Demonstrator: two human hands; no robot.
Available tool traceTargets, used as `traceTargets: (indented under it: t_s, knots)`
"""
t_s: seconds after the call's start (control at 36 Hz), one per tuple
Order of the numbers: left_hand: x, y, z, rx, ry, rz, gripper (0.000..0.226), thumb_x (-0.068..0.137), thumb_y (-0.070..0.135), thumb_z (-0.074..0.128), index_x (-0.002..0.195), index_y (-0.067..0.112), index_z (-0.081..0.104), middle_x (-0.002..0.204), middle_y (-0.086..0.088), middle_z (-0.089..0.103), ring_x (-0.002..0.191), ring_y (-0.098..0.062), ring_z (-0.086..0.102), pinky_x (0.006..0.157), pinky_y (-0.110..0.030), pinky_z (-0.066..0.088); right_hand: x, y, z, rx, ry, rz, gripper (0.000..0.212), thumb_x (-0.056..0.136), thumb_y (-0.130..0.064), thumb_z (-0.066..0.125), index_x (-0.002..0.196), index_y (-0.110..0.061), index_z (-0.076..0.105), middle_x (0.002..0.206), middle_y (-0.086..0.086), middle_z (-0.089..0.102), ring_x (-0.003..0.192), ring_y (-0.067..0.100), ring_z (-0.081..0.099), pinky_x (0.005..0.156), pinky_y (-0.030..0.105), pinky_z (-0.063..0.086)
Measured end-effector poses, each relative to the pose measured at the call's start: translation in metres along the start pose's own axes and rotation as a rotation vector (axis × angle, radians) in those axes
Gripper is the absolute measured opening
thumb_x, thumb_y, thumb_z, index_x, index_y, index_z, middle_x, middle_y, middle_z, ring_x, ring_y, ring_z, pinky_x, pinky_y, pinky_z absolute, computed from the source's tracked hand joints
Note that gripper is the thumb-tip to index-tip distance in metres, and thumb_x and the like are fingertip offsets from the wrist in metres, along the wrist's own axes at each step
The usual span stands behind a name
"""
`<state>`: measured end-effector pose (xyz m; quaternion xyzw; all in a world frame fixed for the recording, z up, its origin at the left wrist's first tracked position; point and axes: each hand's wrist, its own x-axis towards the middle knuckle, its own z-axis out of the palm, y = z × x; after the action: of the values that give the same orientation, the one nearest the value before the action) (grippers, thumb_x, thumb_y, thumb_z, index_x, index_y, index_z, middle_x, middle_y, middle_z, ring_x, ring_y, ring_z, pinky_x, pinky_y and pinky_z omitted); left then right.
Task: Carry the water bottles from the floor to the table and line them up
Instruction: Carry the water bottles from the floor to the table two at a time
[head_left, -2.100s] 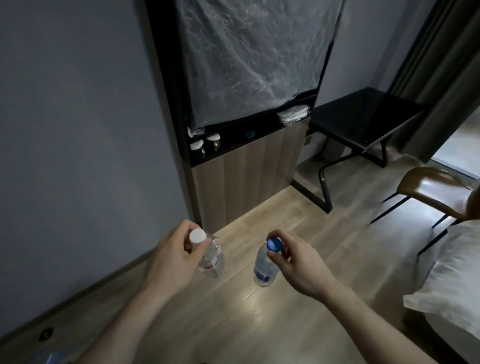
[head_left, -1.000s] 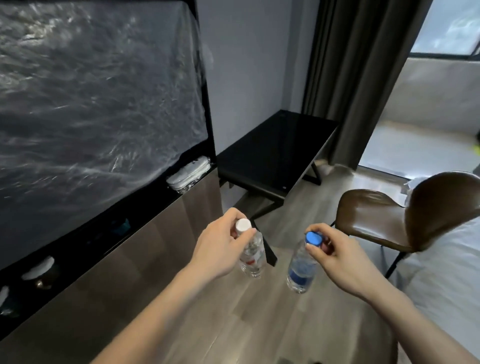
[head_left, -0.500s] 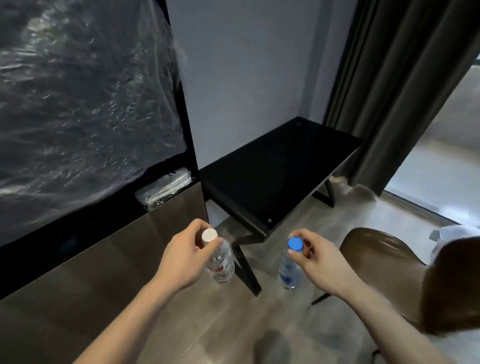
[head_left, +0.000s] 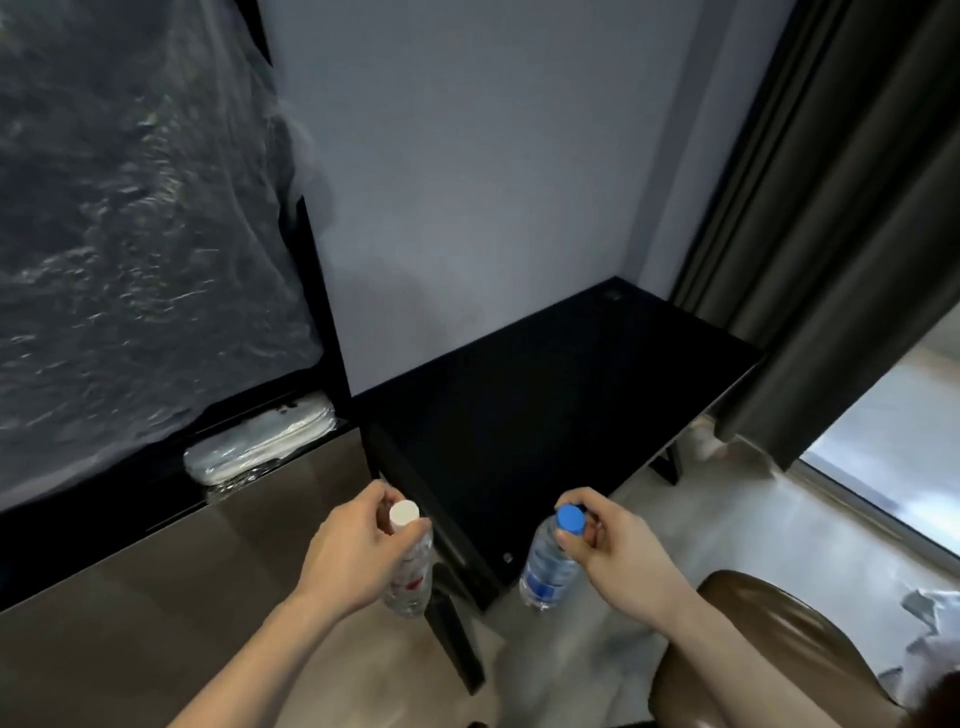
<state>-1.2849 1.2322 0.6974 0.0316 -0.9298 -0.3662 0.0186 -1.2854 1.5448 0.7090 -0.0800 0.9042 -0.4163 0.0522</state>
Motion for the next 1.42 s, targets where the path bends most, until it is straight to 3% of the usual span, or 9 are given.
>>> traceTargets:
  t_s: [0.22,0.36,0.44,0.64,0.97,1.17,1.25,1.33,1.42]
  knots:
    - [0.111,0.036,0.059,0.014,-0.147,-0.069,0.030,0.076,0.062,0.067,0.084,0.037,0.052,0.067,0.016,0.065,0.062,0.000,0.060,0.051,-0.026,0.038,0.082,0.043,-0.042,-0.031,0.015,0.084,0.016,0.093,-0.029,0.066,0.103,-0.039,0.058,0.086,-0.010,0.064,0.074,0.008,0.061,0.070,0.024,0.050]
    - [0.159,0.051,0.091,-0.053,-0.159,-0.127,0.035,0.064,0.068,0.059,0.082,0.038,0.055,0.068,0.019,0.065,0.065,0.003,0.061,0.053,-0.026,0.041,0.132,0.075,-0.067,-0.039,-0.009,0.110,0.014,0.093,-0.029,0.064,0.102,-0.039,0.059,0.086,-0.010,0.065,0.078,0.008,0.063,0.072,0.022,0.050]
    - [0.187,0.061,0.112,-0.065,-0.172,-0.174,0.029,0.070,0.062,0.065,0.083,0.037,0.056,0.073,0.023,0.066,0.064,0.002,0.062,0.053,-0.026,0.043,0.169,0.100,-0.081,-0.046,-0.045,0.111,0.013,0.092,-0.033,0.064,0.101,-0.041,0.059,0.083,-0.016,0.063,0.075,0.000,0.059,0.067,0.016,0.043]
    - [0.243,0.086,0.161,-0.060,-0.171,-0.272,0.021,0.084,0.051,0.071,0.089,0.036,0.057,0.072,0.008,0.069,0.063,-0.005,0.065,0.055,-0.022,0.042,0.259,0.166,-0.105,-0.029,-0.178,0.114,0.020,0.090,-0.036,0.067,0.099,-0.049,0.055,0.074,-0.018,0.059,0.064,0.000,0.057,0.059,0.020,0.045]
    - [0.312,0.142,0.248,-0.031,-0.069,-0.514,0.022,0.091,0.046,0.068,0.099,0.032,0.053,0.081,0.007,0.068,0.073,-0.008,0.066,0.064,-0.031,0.053,0.393,0.259,-0.160,-0.061,-0.450,0.075,0.025,0.087,-0.046,0.062,0.105,-0.058,0.052,0.103,-0.023,0.060,0.090,-0.009,0.061,0.066,0.019,0.051]
    - [0.342,0.176,0.274,-0.026,-0.064,-0.561,0.023,0.092,0.049,0.063,0.102,0.033,0.049,0.083,0.007,0.068,0.072,-0.004,0.066,0.060,-0.026,0.051,0.424,0.281,-0.179,-0.126,-0.486,0.081,0.022,0.090,-0.039,0.057,0.099,-0.055,0.044,0.103,-0.016,0.057,0.081,0.005,0.063,0.058,0.019,0.048]
    - [0.345,0.177,0.276,-0.019,-0.056,-0.567,0.024,0.092,0.051,0.062,0.099,0.032,0.049,0.082,0.006,0.068,0.073,-0.007,0.066,0.066,-0.034,0.056,0.432,0.282,-0.185,-0.151,-0.510,0.078,0.020,0.091,-0.039,0.061,0.097,-0.049,0.045,0.099,-0.012,0.061,0.082,0.007,0.065,0.060,0.021,0.049]
    - [0.344,0.170,0.277,-0.013,-0.050,-0.578,0.034,0.089,0.057,0.062,0.105,0.032,0.046,0.099,0.006,0.062,0.082,-0.011,0.063,0.074,-0.038,0.056,0.432,0.279,-0.185,-0.202,-0.531,0.059,0.021,0.092,-0.039,0.063,0.098,-0.048,0.044,0.102,-0.012,0.059,0.087,0.008,0.065,0.065,0.023,0.053]
    - [0.344,0.157,0.284,-0.094,-0.074,-0.640,0.061,0.089,0.065,0.059,0.139,0.039,0.036,0.130,-0.003,0.039,0.100,-0.020,0.058,0.080,-0.034,0.048,0.426,0.278,-0.178,-0.267,-0.496,0.043,0.020,0.096,-0.041,0.057,0.102,-0.052,0.041,0.102,-0.012,0.051,0.084,0.009,0.063,0.063,0.022,0.051]
